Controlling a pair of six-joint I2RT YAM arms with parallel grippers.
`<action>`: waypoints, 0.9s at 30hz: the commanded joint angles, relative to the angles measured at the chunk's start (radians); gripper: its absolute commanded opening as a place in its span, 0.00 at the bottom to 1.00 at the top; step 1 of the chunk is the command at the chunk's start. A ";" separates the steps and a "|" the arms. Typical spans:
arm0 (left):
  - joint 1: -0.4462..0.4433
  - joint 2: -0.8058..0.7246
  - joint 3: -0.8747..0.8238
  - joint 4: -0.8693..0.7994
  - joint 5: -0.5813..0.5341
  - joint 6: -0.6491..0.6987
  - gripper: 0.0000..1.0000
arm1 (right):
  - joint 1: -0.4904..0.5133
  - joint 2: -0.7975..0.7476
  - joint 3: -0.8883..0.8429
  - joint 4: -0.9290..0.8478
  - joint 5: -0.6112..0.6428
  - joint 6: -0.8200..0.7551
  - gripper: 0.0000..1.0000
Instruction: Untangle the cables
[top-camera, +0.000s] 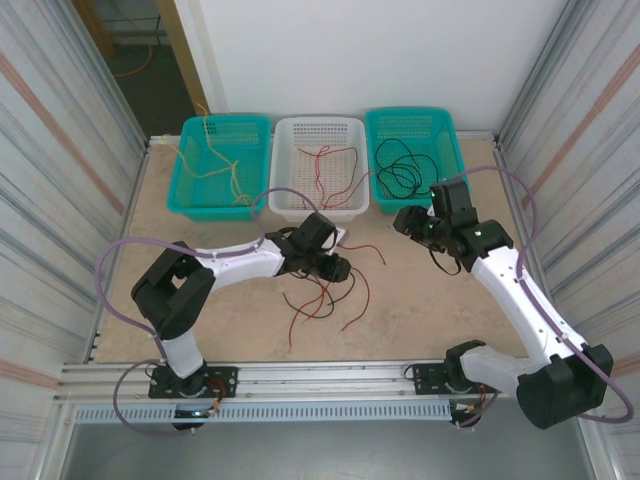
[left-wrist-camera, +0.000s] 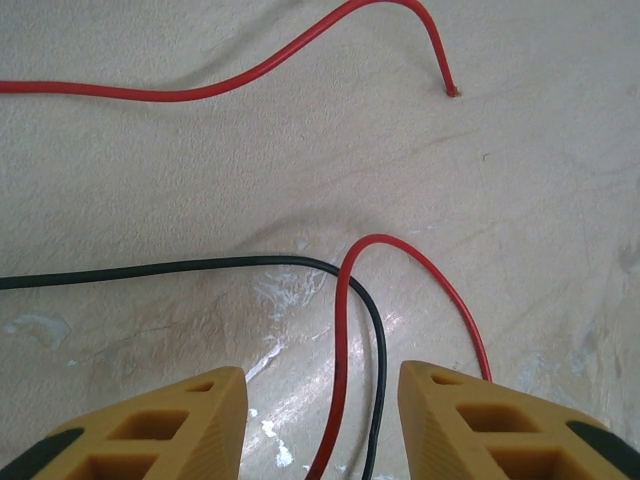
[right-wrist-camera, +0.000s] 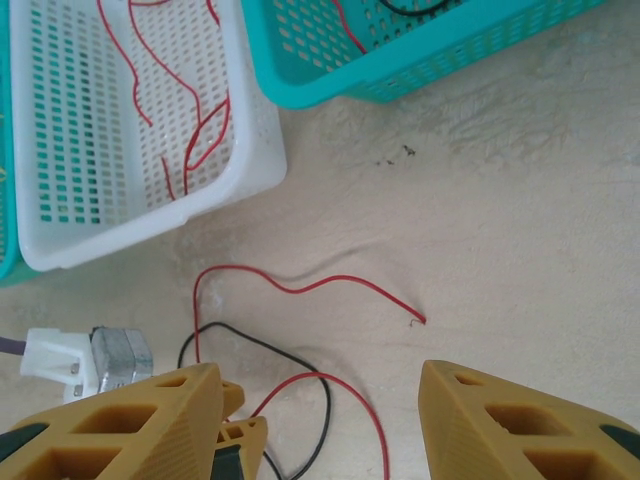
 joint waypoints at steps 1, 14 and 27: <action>0.000 0.028 0.027 -0.030 0.022 0.033 0.37 | -0.021 -0.024 0.030 -0.026 -0.015 0.003 0.54; -0.009 -0.098 0.028 -0.025 0.032 0.033 0.00 | -0.036 -0.036 0.067 -0.033 -0.029 -0.024 0.54; 0.001 -0.452 0.009 0.087 0.036 -0.085 0.00 | 0.059 -0.061 0.066 0.083 -0.099 -0.048 0.54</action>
